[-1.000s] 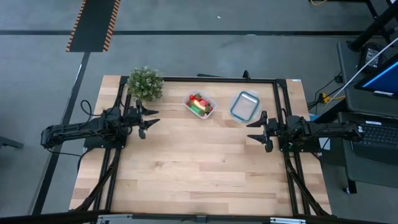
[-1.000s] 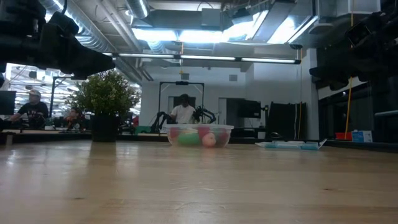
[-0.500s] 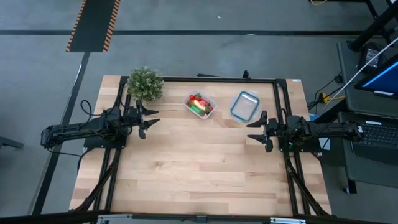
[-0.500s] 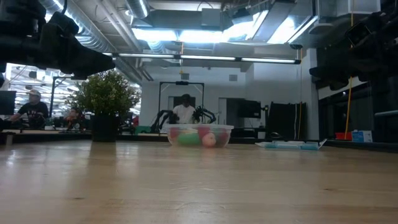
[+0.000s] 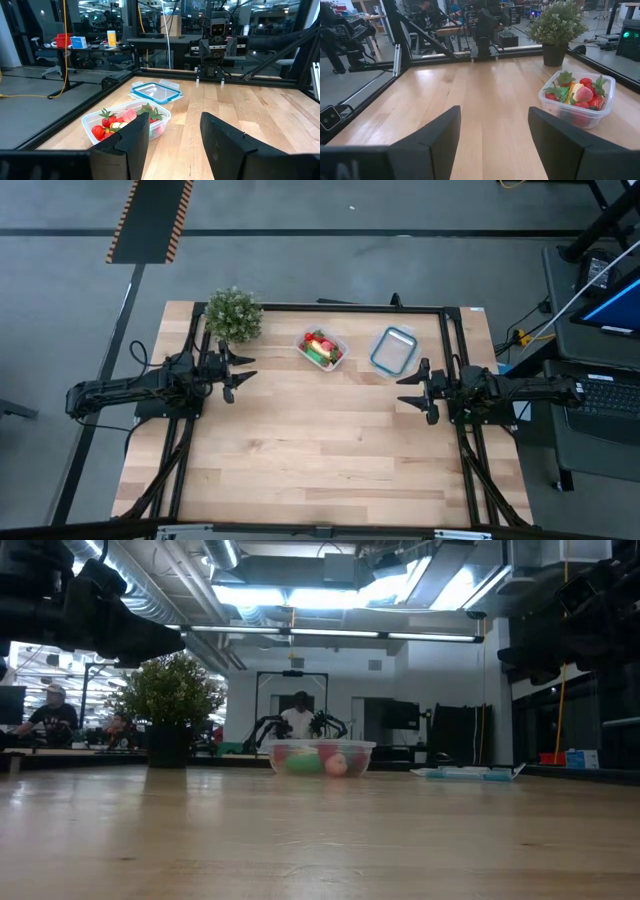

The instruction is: Pick and placing Produce into tupperware

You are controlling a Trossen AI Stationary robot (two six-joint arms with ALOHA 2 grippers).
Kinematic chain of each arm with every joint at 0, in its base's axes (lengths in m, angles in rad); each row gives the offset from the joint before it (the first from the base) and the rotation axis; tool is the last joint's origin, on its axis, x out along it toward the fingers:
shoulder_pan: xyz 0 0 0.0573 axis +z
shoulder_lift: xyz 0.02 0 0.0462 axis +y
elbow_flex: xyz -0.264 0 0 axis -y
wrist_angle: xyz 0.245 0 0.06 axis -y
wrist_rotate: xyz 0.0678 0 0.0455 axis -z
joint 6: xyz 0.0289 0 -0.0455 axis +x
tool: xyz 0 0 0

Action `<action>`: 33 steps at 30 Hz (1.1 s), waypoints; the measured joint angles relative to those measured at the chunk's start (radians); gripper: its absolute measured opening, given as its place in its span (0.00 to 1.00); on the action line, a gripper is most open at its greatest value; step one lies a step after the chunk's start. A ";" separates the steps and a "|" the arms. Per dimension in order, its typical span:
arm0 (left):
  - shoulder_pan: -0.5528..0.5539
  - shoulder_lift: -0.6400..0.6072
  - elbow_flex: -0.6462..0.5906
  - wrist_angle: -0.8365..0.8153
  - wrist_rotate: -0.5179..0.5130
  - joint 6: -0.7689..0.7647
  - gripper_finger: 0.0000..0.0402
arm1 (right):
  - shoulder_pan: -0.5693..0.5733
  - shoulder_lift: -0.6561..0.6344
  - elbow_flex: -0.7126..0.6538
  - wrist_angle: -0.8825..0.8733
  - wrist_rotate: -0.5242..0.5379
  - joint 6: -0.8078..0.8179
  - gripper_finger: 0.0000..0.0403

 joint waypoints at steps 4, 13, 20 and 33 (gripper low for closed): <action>0.000 0.000 0.000 0.000 0.000 0.000 0.43 | 0.000 0.000 0.000 0.000 0.000 -0.001 0.58; 0.000 0.000 0.000 0.000 0.000 0.000 0.43 | 0.000 0.000 0.000 0.000 0.000 -0.004 0.58; 0.000 0.000 0.000 0.000 0.000 0.000 0.43 | 0.000 0.000 0.000 0.000 0.000 -0.003 0.58; 0.000 0.000 0.000 0.000 0.000 0.000 0.42 | 0.000 0.000 0.000 0.000 0.000 0.000 0.58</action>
